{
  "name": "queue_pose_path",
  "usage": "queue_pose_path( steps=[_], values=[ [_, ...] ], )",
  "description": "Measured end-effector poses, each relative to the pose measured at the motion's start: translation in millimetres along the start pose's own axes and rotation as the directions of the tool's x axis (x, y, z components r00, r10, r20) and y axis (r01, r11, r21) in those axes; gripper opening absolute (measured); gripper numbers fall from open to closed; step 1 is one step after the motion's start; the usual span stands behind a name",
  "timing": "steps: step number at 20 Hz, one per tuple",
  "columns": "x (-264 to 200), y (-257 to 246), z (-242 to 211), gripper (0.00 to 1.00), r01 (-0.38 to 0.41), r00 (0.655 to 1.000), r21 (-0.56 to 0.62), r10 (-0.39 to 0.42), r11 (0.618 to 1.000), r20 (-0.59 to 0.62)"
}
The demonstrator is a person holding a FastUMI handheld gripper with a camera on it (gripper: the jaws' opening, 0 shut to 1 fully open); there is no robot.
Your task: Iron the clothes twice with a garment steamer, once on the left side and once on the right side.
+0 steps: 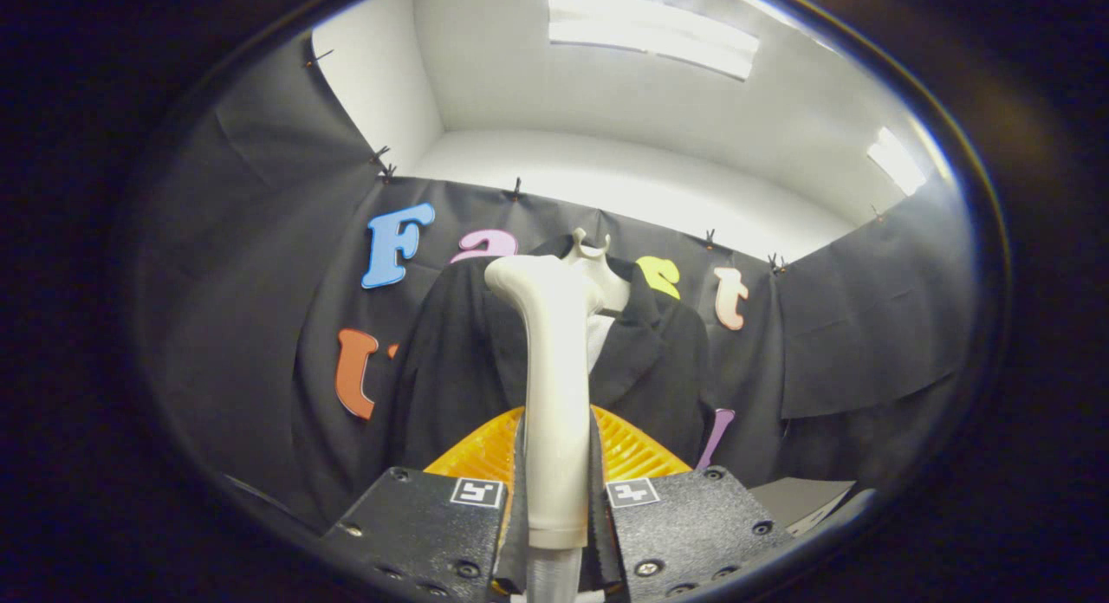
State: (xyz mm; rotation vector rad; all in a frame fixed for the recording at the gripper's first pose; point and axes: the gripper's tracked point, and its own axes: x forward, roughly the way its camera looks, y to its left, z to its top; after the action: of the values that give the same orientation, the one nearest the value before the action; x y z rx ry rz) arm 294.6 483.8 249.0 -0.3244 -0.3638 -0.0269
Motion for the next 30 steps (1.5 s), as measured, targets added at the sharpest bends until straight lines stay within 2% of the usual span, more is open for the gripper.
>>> queue_pose_path(
  steps=[8, 12, 16, 21, 30],
  values=[
    [36, 20, 27, 0.3, 0.017, 0.998, -0.037, -0.014, 0.999, 0.063],
    [50, 36, 22, 0.3, 0.01, 0.997, -0.11, -0.001, 0.994, 0.078],
    [58, 40, -1, 0.3, 0.006, 1.0, -0.127, -0.002, 0.992, 0.027],
    [40, 48, -29, 0.3, 0.01, 1.0, -0.168, -0.012, 0.986, -0.009],
    [6, 47, -75, 0.3, 0.016, 0.997, -0.149, -0.028, 0.989, -0.079]
  ],
)
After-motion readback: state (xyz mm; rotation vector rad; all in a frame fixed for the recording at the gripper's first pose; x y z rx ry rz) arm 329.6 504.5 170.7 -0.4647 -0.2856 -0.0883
